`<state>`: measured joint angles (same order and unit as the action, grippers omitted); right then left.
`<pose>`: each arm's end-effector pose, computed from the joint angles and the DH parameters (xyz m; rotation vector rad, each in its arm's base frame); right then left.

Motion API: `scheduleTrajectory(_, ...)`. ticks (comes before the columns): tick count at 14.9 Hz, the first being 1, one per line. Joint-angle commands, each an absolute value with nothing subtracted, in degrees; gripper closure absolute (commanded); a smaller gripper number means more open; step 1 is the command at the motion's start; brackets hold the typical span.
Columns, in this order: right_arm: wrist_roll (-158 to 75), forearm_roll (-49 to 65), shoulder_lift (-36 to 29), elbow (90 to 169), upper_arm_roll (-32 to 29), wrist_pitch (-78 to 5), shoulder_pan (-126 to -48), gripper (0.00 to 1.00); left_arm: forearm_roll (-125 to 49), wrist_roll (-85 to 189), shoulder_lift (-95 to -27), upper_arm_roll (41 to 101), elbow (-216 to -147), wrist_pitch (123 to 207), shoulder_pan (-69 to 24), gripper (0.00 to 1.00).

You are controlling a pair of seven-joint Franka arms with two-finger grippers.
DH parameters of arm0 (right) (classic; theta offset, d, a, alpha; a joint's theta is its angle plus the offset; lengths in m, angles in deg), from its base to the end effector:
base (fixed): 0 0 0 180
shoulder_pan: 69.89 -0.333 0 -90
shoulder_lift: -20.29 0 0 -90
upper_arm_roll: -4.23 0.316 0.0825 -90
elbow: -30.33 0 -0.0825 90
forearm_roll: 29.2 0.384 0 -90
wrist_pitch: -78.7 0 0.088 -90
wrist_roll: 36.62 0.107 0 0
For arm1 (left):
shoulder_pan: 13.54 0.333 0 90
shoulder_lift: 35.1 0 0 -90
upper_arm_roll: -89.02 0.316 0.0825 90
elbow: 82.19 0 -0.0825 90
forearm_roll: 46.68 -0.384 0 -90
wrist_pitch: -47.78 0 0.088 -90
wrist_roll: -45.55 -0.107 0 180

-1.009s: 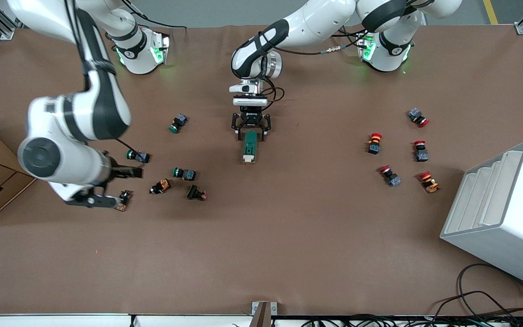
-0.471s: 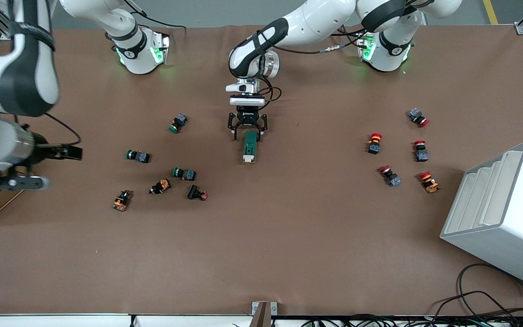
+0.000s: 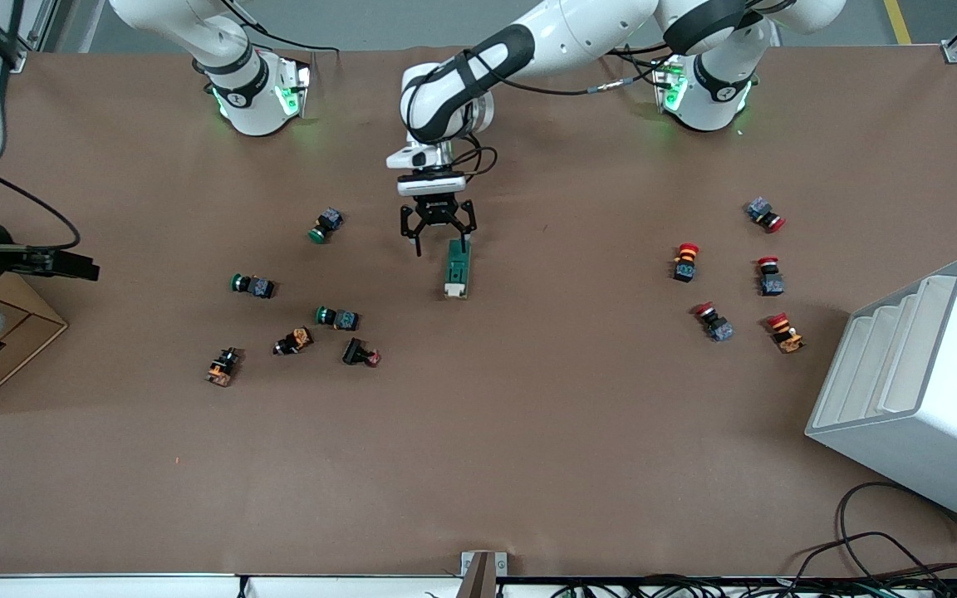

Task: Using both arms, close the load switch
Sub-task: 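Lift the left gripper up off the switch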

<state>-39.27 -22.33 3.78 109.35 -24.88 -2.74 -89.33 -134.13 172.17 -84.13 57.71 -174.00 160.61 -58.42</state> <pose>0.6109 -0.0478 0.5506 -3.1163 0.1782 0.3312 0.2754 -0.6303 0.1751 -2.8151 -0.1401 -1.3071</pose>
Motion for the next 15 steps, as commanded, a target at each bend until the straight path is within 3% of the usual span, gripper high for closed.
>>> scheduleTrajectory(1,-39.4,-21.7,3.8,107.7,-24.2,-2.2,-88.7,0.0,-126.8,164.2,-81.7,57.4,-171.2,161.2,-57.2,0.02)
scheduleTrajectory(9,-39.3,-21.5,4.2,106.2,-24.1,2.9,-89.1,0.0,-103.1,130.3,-79.1,56.8,-155.7,161.2,-50.4,0.02)
scheduleTrajectory(12,-39.5,-22.2,5.8,105.9,-23.8,2.1,-89.4,0.0,-95.7,119.9,-77.7,55.5,-153.6,161.2,-44.8,0.01)
scheduleTrajectory(15,-38.8,-23.8,10.0,108.5,-17.3,1.3,-84.2,0.0,-86.0,108.3,-73.3,54.9,-153.2,161.2,-38.6,0.0)
